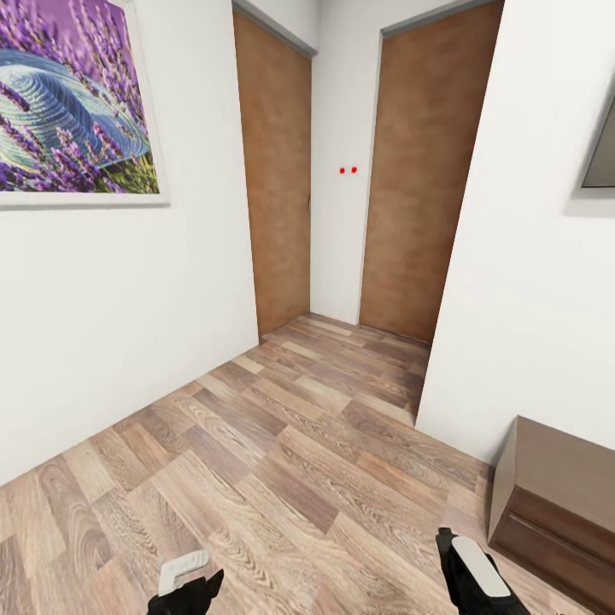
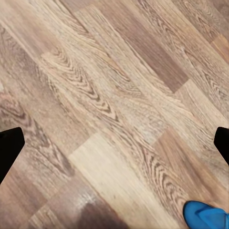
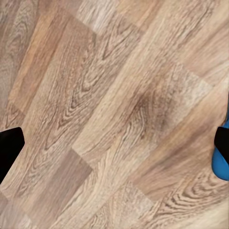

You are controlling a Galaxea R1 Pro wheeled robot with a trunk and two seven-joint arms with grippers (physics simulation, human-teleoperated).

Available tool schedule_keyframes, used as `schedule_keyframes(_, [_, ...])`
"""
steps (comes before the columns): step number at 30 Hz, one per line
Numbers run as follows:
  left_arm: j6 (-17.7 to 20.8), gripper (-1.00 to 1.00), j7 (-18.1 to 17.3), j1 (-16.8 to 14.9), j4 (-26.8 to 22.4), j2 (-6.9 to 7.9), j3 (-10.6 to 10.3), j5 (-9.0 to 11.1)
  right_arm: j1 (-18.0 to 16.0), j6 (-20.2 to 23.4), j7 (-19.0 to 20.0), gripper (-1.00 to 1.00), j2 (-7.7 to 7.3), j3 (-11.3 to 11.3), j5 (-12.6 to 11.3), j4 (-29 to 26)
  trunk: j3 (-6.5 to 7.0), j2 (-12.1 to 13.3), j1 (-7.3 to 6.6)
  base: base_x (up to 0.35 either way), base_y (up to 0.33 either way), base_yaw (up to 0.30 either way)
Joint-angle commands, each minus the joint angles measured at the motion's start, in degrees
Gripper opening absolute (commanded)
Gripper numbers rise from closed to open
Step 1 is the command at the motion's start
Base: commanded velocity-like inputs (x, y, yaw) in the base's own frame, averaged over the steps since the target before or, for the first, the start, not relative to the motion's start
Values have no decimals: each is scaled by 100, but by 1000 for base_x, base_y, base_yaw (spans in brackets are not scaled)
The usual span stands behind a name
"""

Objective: In the bedroom, move the book from the bed onto either nightstand, and place the two sandals side by side next to the bed.

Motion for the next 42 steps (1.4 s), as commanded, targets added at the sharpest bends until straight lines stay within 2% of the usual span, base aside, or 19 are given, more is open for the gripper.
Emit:
schedule_keyframes(1, [44,100,-30,-3,-7,-7,24,39,-7,-55,-10,100,-1,6,-61,-6,-24,-44,22,0,0,0])
schedule_keyframes(12, [42,100,-30,-3,-7,-6,18,39,-16,-114,-5,100,8,11,-62,14,-222,-485,263,0,0,0])
schedule_keyframes(15, [43,100,-30,-3,-7,-7,17,39,-16,-116,-12,100,6,10,-125,26,-276,-606,329,0,0,0])
schedule_keyframes(19, [44,100,-30,-3,-7,-7,17,39,-16,-116,-165,100,0,8,-757,79,-348,-766,417,0,0,0])
schedule_keyframes(20, [44,100,-30,-3,-7,-7,17,39,-17,-116,-234,100,0,9,-830,97,-366,-806,439,0,0,0])
schedule_keyframes(23, [42,100,-30,-3,-7,-7,17,39,-23,-116,-789,100,-1,10,-1072,178,-419,-927,505,0,0,0])
schedule_keyframes(26, [44,100,-30,-3,-7,-7,17,39,-24,-117,-1046,100,-1,9,-1131,201,-473,-1047,571,0,0,0])
schedule_keyframes(29, [45,100,-30,-3,-7,-7,17,39,-24,-104,-1141,100,5,13,-1150,204,-527,-1167,637,0,0,0])
schedule_keyframes(42, [42,100,-30,-3,-7,-7,17,39,-25,-31,-1189,100,16,28,-1159,214,-761,-1689,922,0,0,0])
